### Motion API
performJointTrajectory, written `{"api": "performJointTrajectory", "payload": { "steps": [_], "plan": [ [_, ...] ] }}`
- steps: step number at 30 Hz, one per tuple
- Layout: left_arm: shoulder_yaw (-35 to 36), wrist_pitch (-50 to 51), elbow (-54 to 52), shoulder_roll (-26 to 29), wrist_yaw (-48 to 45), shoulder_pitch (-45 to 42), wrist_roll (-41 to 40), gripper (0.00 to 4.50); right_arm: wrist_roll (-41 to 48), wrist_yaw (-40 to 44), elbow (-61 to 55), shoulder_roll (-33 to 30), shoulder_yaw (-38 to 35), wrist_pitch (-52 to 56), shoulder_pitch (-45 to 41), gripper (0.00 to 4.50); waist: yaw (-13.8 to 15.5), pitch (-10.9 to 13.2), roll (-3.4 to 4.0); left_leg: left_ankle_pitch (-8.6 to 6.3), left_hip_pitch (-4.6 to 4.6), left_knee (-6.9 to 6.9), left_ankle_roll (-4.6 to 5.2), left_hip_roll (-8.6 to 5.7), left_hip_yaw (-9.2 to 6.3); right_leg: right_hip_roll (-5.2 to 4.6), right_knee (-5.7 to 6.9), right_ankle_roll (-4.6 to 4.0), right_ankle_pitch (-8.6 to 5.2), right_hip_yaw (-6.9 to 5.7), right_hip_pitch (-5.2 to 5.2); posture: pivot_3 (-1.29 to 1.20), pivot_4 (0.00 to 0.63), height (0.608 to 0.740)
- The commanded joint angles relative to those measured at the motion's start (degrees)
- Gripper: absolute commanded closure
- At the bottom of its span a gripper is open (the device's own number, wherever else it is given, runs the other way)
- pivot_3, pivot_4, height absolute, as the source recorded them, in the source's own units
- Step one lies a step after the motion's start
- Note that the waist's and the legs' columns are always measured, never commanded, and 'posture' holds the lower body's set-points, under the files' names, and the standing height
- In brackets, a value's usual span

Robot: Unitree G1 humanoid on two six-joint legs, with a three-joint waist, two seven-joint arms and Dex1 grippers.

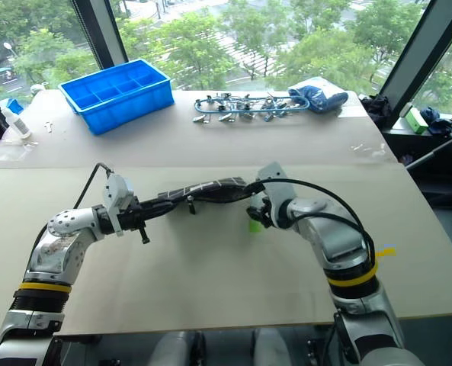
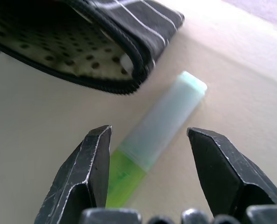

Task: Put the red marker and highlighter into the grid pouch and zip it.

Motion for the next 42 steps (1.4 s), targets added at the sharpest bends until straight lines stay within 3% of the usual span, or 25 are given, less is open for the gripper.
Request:
{"api": "performJointTrajectory", "payload": {
  "steps": [1,12,13,14,19,20,27,33,36,42],
  "plan": [
    [0.95,-0.39,-2.07,-0.33,0.58,0.18,-0.97,4.50,-1.26,-2.32,1.70,1.60,0.12,-0.43,-1.32,1.58,-0.03,0.00,0.00,0.00,0.00,0.00,0.00,0.00,0.00,0.00,0.00,0.00,0.00,0.00,0.00,0.00,0.150,0.740],
    [0.85,-0.80,-2.24,-1.57,1.50,0.56,-0.91,4.50,-2.52,-3.80,4.74,2.69,3.11,-2.71,-0.28,1.58,-0.04,-0.01,0.01,0.00,0.01,0.00,0.00,0.00,0.00,-0.01,-0.01,0.00,0.00,0.00,0.01,0.00,0.150,0.740],
    [0.89,-0.84,-2.25,-1.61,1.55,0.56,-0.93,4.50,-2.72,-3.65,4.58,2.18,3.27,-2.97,0.04,2.10,-0.01,-0.01,0.01,0.00,0.01,0.00,0.00,0.00,0.00,-0.01,-0.01,0.00,0.00,-0.01,0.02,0.00,0.150,0.740],
    [0.89,-0.87,-2.25,-1.67,1.61,0.57,-0.93,4.50,-2.86,-3.52,4.49,1.79,3.39,-3.23,0.28,2.26,0.02,-0.01,0.01,0.00,0.02,0.00,0.00,0.00,-0.01,-0.01,0.00,0.00,0.00,-0.01,0.03,0.00,0.150,0.740],
    [0.87,-1.02,-2.13,-1.81,1.61,0.48,-0.99,4.50,-2.67,-3.45,4.19,0.22,0.51,-4.41,1.46,3.94,0.16,-0.01,0.00,0.00,0.05,0.00,0.01,0.00,-0.03,-0.02,-0.02,0.01,0.00,-0.05,0.11,0.00,0.150,0.740],
    [0.84,-1.05,-2.09,-1.86,1.59,0.42,-0.99,4.50,-3.03,-3.56,4.24,-0.58,0.06,-5.20,1.44,4.06,0.24,-0.01,0.00,-0.01,0.06,0.00,0.01,0.00,-0.06,-0.02,-0.05,0.01,0.00,-0.07,0.15,0.00,0.150,0.740],
    [0.73,-1.09,-1.48,-1.93,1.26,-0.20,-0.94,4.50,-4.97,-2.45,7.26,-8.44,-3.52,-11.89,-2.02,4.06,0.09,0.00,0.01,-0.01,0.04,0.00,0.02,-0.02,-0.05,-0.02,-0.08,0.02,0.00,-0.05,0.13,0.00,0.150,0.740],
    [0.51,-0.97,-0.45,-2.08,0.65,-1.19,-0.94,4.50,-8.27,1.14,5.24,-14.60,-4.50,-32.14,-6.81,4.06,-0.37,0.02,0.03,-0.01,0.02,-0.12,0.02,-0.01,-0.02,0.02,-0.06,0.02,0.00,0.10,-0.05,0.00,0.150,0.740],
    [0.36,-0.96,0.04,-2.33,0.46,-1.61,-0.79,4.50,-8.76,8.74,-0.64,-17.83,-1.48,-43.43,-5.73,4.06,-0.18,0.02,0.03,-0.01,0.01,-0.18,0.02,0.00,-0.01,0.06,-0.07,0.02,0.00,0.09,-0.08,0.00,0.150,0.740],
    [0.40,-0.81,0.21,-2.53,0.17,-1.96,-0.81,4.50,-14.45,23.54,-8.07,-30.31,5.80,-59.48,3.94,4.06,0.50,0.02,0.02,-0.04,-0.11,-0.09,0.07,-0.04,0.00,-0.03,-0.24,0.10,0.01,0.06,-0.03,0.00,0.150,0.740]
  ]
}}
